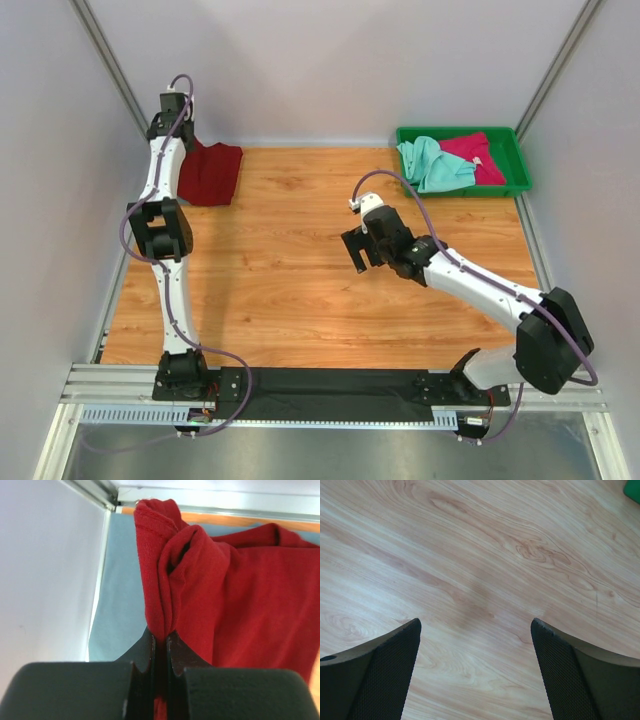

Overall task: Fold and stack the t-shirts
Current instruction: Neatly place the folded tshirt to the corner

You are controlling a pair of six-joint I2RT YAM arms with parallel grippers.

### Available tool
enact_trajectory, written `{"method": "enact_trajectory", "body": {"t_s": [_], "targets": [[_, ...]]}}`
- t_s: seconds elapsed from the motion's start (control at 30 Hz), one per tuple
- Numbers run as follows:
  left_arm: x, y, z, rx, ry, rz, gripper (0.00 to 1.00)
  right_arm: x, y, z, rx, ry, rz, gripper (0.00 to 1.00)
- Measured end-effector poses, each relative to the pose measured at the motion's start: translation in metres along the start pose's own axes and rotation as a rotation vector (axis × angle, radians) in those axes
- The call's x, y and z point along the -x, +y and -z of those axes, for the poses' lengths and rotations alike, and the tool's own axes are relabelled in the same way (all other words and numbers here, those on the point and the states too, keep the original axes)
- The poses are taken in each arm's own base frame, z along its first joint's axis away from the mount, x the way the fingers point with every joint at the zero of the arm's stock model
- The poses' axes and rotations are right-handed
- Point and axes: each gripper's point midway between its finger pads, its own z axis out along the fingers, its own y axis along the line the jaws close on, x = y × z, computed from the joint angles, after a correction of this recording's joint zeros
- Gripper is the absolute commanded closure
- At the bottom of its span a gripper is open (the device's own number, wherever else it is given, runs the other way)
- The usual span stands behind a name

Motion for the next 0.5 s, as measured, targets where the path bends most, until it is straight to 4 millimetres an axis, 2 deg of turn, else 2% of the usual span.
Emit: {"method": "enact_trajectory", "body": {"t_s": [0.03, 0.07, 0.1, 0.13, 0.17, 0.2, 0.37, 0.43, 0.5], "targets": [[-0.003, 0.002, -0.004, 0.011, 0.005, 0.002, 0.97, 0.001, 0.002, -0.003, 0.005, 0.006, -0.004, 0.08], [-0.005, 0.005, -0.008, 0.023, 0.005, 0.004, 0.9, 0.001, 0.004, -0.005, 0.008, 0.013, -0.009, 0.08], [-0.006, 0.009, -0.011, 0.039, 0.004, 0.009, 0.78, 0.002, 0.005, -0.007, 0.012, 0.018, -0.014, 0.08], [-0.007, 0.014, -0.015, 0.058, 0.003, 0.015, 0.37, 0.003, 0.006, -0.009, 0.013, 0.024, -0.019, 0.08], [-0.007, 0.018, -0.018, 0.076, 0.001, 0.016, 0.13, 0.003, 0.007, -0.011, 0.015, 0.028, -0.022, 0.08], [-0.007, 0.024, -0.021, 0.105, -0.005, 0.026, 0.02, 0.005, 0.009, -0.012, 0.019, 0.031, -0.028, 0.08], [-0.007, 0.053, -0.025, 0.261, -0.015, 0.052, 0.0, 0.018, 0.015, -0.011, 0.037, 0.034, -0.075, 0.08], [-0.001, 0.058, -0.021, 0.293, -0.034, 0.056, 0.0, 0.021, 0.016, -0.008, 0.047, 0.025, -0.098, 0.08], [0.004, 0.054, -0.014, 0.299, -0.046, 0.043, 0.0, 0.022, 0.018, -0.001, 0.06, 0.021, -0.126, 0.07]]}}
